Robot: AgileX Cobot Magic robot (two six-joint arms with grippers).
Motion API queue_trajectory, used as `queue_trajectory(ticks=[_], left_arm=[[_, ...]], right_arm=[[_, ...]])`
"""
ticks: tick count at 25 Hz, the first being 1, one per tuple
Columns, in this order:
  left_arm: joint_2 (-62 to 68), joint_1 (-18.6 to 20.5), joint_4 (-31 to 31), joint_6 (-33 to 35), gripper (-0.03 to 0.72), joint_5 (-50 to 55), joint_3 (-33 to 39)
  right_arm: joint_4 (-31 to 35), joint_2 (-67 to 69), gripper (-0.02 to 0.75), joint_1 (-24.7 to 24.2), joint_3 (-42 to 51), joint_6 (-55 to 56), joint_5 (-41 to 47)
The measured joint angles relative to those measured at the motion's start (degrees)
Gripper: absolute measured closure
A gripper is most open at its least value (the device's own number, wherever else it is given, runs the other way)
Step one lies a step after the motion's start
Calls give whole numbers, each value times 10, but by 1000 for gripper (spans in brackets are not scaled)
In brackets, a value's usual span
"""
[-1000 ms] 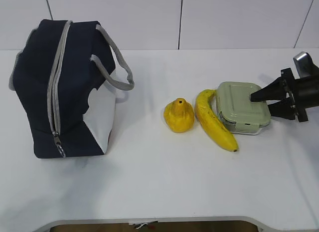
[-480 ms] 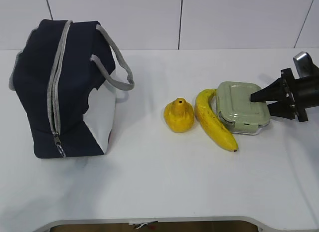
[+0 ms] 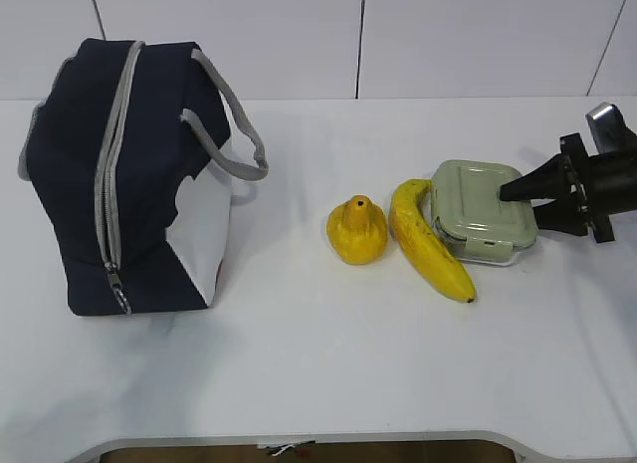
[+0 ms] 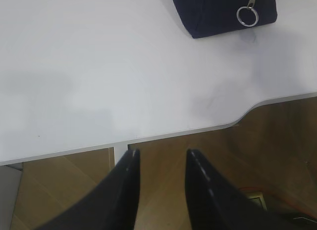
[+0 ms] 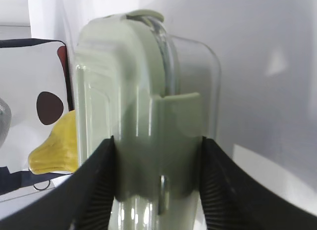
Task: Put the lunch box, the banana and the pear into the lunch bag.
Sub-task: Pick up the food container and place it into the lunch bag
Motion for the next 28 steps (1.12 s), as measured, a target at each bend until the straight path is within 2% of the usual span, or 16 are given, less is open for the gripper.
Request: queue_trajectory(ticks=[15, 22, 28], left_arm=[[0, 0, 0, 0, 445, 7, -2], [1, 0, 0, 0, 445, 7, -37], [59, 0, -6, 0, 445, 7, -75]], right_arm=[[-52, -87, 364, 0, 0, 88, -17], [-69, -191, 364, 0, 3, 135, -9], [-60, -253, 365, 9, 3, 167, -2]])
